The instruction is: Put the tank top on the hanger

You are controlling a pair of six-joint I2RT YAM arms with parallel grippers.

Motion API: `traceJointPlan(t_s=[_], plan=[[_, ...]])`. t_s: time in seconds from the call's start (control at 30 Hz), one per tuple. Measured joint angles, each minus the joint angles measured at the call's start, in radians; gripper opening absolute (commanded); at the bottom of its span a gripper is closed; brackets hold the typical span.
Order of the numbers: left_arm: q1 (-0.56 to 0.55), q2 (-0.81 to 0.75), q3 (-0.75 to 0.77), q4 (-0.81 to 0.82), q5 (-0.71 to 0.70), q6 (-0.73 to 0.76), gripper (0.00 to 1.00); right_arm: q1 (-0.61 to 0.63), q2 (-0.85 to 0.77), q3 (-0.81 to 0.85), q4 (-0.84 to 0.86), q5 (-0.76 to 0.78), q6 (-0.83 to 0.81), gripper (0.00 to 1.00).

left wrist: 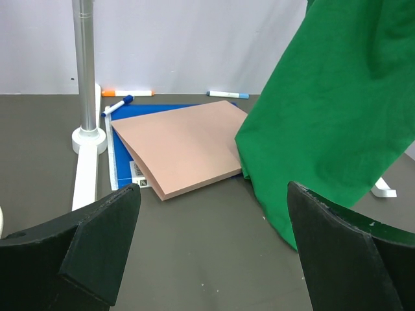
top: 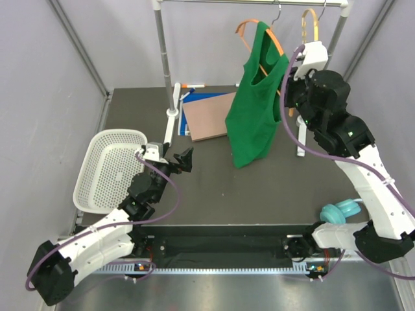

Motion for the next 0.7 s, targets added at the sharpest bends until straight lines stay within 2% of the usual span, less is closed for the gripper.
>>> traceJointPlan(t_s=[0.23, 0.7], plan=[[0.0, 0.0, 0.0, 0.0, -0.01, 0.0, 0.99, -0.113, 0.038, 0.072, -0.025, -0.087, -0.003, 0.0], [0.0, 0.0, 0.0, 0.0, -0.011, 0.0, 0.99, -0.251, 0.183, 0.161, -0.03, -0.203, 0.001, 0.0]])
